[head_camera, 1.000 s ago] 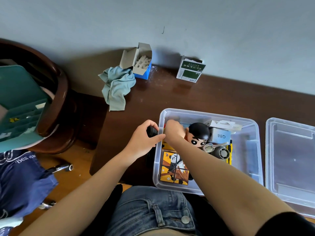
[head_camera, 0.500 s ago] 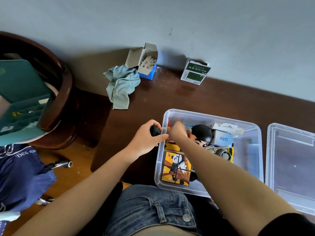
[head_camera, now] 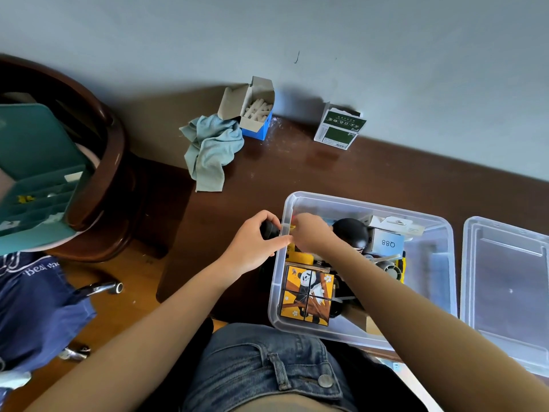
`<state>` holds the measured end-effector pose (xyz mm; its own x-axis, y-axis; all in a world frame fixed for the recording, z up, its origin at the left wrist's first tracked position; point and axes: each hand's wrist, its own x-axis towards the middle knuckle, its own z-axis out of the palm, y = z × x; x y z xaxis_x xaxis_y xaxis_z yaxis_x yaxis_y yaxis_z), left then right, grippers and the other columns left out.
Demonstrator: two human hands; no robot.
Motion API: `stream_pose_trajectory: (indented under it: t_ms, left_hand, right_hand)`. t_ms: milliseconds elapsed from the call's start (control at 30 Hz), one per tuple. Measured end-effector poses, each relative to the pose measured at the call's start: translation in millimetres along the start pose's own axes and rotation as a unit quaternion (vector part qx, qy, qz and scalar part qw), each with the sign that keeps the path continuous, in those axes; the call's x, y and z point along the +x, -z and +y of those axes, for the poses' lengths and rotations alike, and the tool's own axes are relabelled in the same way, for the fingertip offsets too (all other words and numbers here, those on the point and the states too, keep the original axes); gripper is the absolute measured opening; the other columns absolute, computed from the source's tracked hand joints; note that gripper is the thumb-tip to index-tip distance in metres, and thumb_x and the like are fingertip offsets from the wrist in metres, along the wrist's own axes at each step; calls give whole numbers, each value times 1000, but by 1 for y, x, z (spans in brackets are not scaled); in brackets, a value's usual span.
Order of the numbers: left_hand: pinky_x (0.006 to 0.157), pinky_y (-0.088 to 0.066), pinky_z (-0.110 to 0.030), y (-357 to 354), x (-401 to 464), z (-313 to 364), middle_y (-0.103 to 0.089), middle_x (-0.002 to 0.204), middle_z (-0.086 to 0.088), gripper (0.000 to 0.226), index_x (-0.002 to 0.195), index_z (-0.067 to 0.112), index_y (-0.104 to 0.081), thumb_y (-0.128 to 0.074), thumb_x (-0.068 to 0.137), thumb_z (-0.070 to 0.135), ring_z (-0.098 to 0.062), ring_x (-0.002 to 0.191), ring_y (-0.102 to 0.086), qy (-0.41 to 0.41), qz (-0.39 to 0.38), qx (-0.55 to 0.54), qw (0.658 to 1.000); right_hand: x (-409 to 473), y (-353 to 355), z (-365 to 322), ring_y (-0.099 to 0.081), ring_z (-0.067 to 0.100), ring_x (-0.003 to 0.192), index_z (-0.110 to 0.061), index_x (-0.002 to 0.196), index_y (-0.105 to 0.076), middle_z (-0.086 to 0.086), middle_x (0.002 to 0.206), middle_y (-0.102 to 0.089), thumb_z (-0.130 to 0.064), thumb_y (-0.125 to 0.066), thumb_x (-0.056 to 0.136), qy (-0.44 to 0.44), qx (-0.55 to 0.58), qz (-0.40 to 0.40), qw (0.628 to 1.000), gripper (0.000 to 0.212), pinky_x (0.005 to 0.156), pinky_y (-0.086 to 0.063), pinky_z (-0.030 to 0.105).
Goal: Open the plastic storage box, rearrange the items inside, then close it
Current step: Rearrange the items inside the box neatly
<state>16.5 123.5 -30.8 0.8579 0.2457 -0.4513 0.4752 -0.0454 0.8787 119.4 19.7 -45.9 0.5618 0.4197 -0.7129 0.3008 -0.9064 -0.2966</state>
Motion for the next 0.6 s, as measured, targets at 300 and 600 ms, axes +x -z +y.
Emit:
stream_pose_trajectory:
  t_ms: [300,600]
  left_hand:
    - [62,-49,-26,1,0,0,-54,78,3,22,87,20,-53,-74,79,22,-11,67,-54,3,6,24,1000]
    - [65,-48,-27,0,0,0,-55,79,4,22,87,20,-53,-74,79,22,-12,72,-55,2,4,25,1000]
  right_hand:
    - [-19,10,11,-60,22,80,0,121,-58,12,101,-64,4,-49,86,42,-214,-133,967,36,64,-49,25]
    - [-16,-1,23,-55,27,117,-8,132,-53,11,132,-56,-11,-56,93,64,-85,-114,988,40,96,-45,32]
